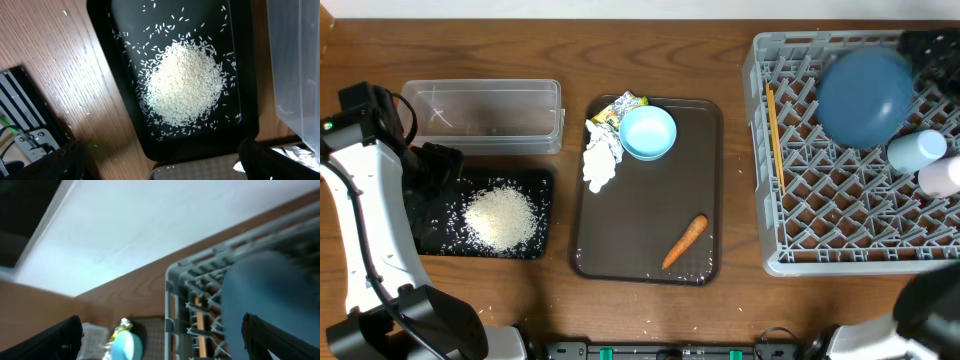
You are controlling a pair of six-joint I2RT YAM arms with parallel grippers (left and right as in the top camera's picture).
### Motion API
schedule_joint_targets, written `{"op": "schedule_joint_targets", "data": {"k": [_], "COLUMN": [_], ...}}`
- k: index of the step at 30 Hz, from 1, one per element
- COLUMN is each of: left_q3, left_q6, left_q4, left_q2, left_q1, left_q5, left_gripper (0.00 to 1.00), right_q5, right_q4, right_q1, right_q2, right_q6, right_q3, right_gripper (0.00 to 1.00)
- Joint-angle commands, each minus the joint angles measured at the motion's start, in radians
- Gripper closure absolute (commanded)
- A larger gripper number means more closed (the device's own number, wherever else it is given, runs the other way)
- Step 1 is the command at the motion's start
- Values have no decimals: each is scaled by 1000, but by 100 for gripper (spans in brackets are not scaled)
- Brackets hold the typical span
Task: Sort waste into correct bins and load items into the dishwasher rack
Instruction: 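Carry the blue plate into the back of the rack and release it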
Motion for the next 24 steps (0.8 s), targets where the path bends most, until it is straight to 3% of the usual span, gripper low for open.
{"op": "schedule_joint_targets", "data": {"k": [1, 7, 15, 24], "left_q3": [9, 9, 9, 9], "left_q6": [-9, -9, -9, -9], "left_q4": [-3, -3, -3, -3], "left_q2": [10, 10, 10, 10], "left_q1": [3, 3, 3, 3], "left_q5": [-5, -5, -5, -5], "left_gripper": [1, 1, 1, 1], "right_q5": [211, 400, 412, 418], "right_q4": [-38, -108, -180, -300], "right_q1": [3, 21, 99, 452], "right_q2": [-127, -234, -253, -245], "right_q6": [-5, -6, -10, -151], "right_q3": [9, 9, 9, 8], "right_gripper": [1, 1, 1, 1]}}
